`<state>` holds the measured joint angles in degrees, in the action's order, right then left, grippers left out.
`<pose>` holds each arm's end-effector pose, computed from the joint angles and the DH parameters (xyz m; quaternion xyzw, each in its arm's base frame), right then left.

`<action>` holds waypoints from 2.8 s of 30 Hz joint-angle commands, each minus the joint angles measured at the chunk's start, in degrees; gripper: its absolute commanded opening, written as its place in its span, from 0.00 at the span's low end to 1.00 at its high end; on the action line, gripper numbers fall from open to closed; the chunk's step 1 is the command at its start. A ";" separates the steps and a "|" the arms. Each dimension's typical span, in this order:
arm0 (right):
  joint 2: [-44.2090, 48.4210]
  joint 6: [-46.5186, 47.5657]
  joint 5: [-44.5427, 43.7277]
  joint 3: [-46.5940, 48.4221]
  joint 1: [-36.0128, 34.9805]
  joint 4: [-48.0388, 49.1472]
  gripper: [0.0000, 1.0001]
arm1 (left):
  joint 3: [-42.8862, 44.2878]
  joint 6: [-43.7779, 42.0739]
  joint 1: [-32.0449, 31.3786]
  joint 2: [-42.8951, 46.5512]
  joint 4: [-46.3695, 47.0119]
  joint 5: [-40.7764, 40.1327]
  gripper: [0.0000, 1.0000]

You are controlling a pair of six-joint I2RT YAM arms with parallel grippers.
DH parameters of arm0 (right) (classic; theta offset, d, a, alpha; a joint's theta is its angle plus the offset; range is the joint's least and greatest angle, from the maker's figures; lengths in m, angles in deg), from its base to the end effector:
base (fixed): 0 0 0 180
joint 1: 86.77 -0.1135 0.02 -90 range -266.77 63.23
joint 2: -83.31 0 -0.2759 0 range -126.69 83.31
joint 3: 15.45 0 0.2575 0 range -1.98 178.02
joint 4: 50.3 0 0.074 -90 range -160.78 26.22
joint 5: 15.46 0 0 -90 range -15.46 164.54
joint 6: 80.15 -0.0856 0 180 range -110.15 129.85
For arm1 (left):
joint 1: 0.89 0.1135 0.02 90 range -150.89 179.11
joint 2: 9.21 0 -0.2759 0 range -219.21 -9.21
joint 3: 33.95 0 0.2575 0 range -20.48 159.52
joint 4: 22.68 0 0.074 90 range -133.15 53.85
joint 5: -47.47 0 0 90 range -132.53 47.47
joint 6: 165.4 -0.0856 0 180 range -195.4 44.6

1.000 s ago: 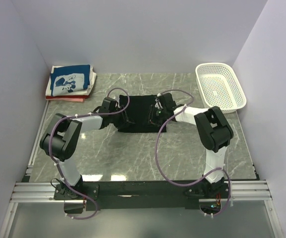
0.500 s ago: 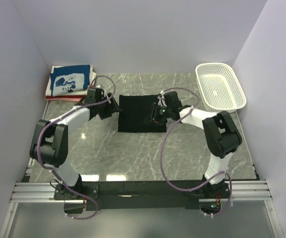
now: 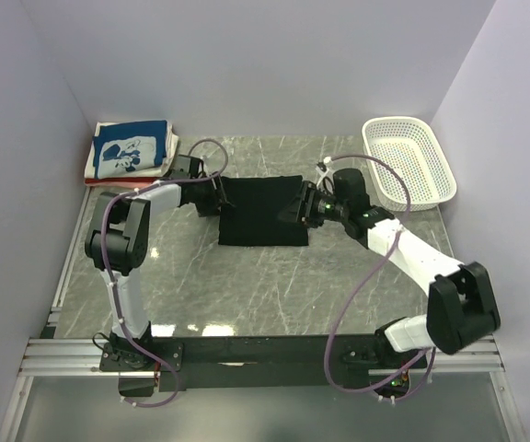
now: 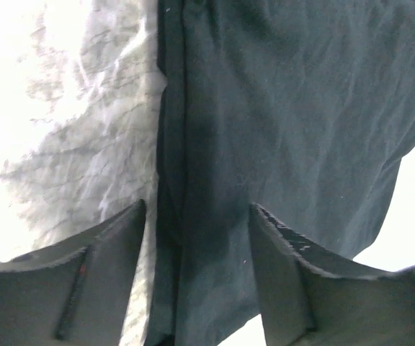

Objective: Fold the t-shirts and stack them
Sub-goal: Neatly place the folded tshirt to the corner

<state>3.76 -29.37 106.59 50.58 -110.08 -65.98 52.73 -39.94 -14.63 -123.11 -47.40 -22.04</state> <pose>0.3019 0.1795 0.2531 -0.0236 0.8404 0.4559 0.2922 0.4357 -0.1374 0.1266 -0.1183 0.9245 -0.2864 0.2217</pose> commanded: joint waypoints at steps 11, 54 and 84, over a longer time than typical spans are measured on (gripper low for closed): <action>12.74 2.39 -2.17 -3.68 0.37 -4.92 0.52 | 5.62 1.10 -9.19 -8.26 -7.73 -14.41 0.50; 24.09 10.48 -6.65 -8.96 0.28 -16.79 0.51 | 61.61 -60.16 1.87 -13.81 -13.63 -70.42 0.00; 20.14 8.99 -9.64 -7.47 -1.47 -16.44 0.51 | 55.64 -51.56 12.67 -8.26 -12.05 -52.67 0.00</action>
<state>24.46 -20.37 98.13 40.98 -110.84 -83.66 109.08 -94.86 -5.10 -133.63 -63.92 -78.96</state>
